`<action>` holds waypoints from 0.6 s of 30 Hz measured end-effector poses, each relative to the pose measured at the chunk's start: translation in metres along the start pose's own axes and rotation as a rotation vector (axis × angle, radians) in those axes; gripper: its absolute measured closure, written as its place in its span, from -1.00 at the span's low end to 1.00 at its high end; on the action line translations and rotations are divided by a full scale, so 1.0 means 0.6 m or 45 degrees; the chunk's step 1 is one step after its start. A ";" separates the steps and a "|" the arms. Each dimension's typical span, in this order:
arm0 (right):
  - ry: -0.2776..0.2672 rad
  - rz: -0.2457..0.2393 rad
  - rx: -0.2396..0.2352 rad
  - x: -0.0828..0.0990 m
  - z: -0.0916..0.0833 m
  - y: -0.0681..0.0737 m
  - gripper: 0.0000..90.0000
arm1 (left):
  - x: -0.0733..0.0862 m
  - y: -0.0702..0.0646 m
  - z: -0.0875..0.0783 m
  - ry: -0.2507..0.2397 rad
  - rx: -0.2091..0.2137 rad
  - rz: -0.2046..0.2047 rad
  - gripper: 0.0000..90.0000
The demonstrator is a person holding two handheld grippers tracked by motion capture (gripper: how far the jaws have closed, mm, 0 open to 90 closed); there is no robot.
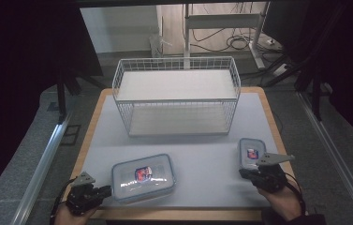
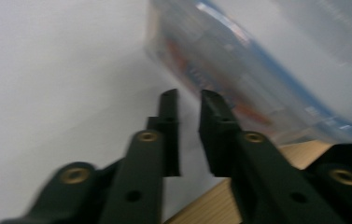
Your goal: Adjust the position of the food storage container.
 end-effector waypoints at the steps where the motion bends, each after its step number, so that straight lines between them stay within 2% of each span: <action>1: 0.000 -0.014 -0.003 -0.006 0.005 0.004 0.99 | -0.001 -0.001 0.002 0.007 -0.004 -0.007 0.88; 3: 0.004 -0.044 -0.017 -0.022 0.017 0.017 0.99 | -0.002 -0.003 0.004 0.010 0.001 -0.016 0.99; 4: 0.007 -0.063 -0.053 -0.037 0.031 0.030 0.99 | -0.002 -0.003 0.007 0.018 0.002 -0.021 0.99; 6: 0.024 -0.080 -0.080 -0.050 0.045 0.042 0.99 | -0.002 -0.005 0.010 0.025 0.006 -0.020 0.99; 9: 0.033 -0.098 -0.092 -0.061 0.058 0.051 0.99 | -0.008 -0.006 0.019 0.046 -0.010 -0.018 1.00; 11: 0.037 -0.077 -0.138 -0.069 0.077 0.062 0.99 | -0.013 -0.006 0.023 0.043 0.000 -0.025 1.00; 18: 0.112 -0.094 -0.151 -0.077 0.095 0.073 0.99 | -0.042 -0.017 0.050 0.043 0.048 -0.007 1.00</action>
Point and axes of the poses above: each handheld gripper's, and its own axes: z roughly forward along the jaws, x roughly out of its underside, y roughly to its left, the point moved 6 cm from there along z, roughly forward along the jaws, and after that the axes turned 9 degrees about z, right-handed, at the moved point
